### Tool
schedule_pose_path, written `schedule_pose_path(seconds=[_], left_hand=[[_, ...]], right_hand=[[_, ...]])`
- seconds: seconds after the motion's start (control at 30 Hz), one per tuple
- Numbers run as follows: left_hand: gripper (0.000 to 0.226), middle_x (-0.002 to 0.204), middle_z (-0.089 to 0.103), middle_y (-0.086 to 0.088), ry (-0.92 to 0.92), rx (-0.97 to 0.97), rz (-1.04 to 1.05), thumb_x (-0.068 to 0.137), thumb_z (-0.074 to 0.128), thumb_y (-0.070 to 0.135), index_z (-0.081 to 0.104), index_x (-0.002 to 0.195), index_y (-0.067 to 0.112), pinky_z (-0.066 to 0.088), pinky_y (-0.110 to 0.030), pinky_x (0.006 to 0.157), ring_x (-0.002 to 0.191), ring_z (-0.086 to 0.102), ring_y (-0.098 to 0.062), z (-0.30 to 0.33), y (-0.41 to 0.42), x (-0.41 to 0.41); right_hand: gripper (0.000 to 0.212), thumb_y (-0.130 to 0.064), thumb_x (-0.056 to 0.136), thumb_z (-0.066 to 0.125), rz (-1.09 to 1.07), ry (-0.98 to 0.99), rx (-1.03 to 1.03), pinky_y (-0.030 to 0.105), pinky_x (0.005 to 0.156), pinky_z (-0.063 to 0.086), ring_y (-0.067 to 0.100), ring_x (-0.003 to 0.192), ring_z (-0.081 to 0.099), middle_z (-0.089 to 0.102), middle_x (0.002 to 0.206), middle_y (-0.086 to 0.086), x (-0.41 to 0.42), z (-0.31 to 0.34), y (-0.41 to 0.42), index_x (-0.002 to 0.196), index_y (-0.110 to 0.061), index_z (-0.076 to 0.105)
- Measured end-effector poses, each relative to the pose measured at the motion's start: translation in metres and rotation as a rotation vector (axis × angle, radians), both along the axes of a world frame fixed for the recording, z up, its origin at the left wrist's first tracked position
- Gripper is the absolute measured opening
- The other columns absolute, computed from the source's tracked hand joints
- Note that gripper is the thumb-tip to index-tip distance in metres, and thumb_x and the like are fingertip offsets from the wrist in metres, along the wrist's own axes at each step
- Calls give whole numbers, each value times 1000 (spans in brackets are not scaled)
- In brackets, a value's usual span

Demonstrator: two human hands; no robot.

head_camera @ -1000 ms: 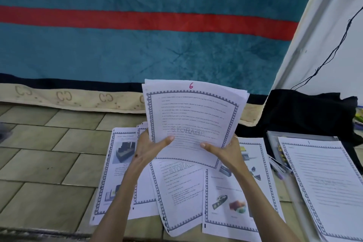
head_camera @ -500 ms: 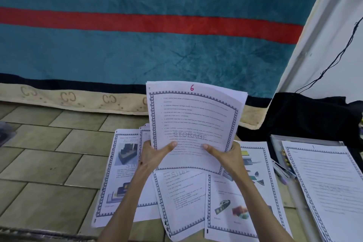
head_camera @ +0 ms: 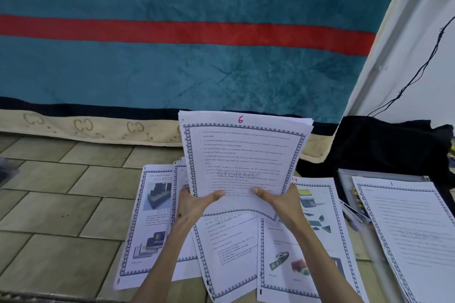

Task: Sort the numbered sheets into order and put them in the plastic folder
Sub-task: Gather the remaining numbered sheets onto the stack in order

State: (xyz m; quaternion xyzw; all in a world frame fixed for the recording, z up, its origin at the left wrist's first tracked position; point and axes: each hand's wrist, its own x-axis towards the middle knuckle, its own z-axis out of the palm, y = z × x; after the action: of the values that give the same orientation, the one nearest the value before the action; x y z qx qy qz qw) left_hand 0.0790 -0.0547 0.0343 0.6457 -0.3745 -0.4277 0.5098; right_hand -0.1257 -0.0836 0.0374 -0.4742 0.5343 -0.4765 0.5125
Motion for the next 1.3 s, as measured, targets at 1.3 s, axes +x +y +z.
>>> schedule_pose_path(seconds=[1.3], left_hand=[[22, 95, 74, 6, 211, 37, -366, 75, 74, 25, 68, 96, 24, 55, -33, 83, 94, 68, -12, 38, -20, -3]], right_hand=[[38, -11, 73, 77, 126, -35, 99, 38, 75, 59, 21, 88, 72, 72, 104, 7, -31, 76, -9, 109, -9, 66]])
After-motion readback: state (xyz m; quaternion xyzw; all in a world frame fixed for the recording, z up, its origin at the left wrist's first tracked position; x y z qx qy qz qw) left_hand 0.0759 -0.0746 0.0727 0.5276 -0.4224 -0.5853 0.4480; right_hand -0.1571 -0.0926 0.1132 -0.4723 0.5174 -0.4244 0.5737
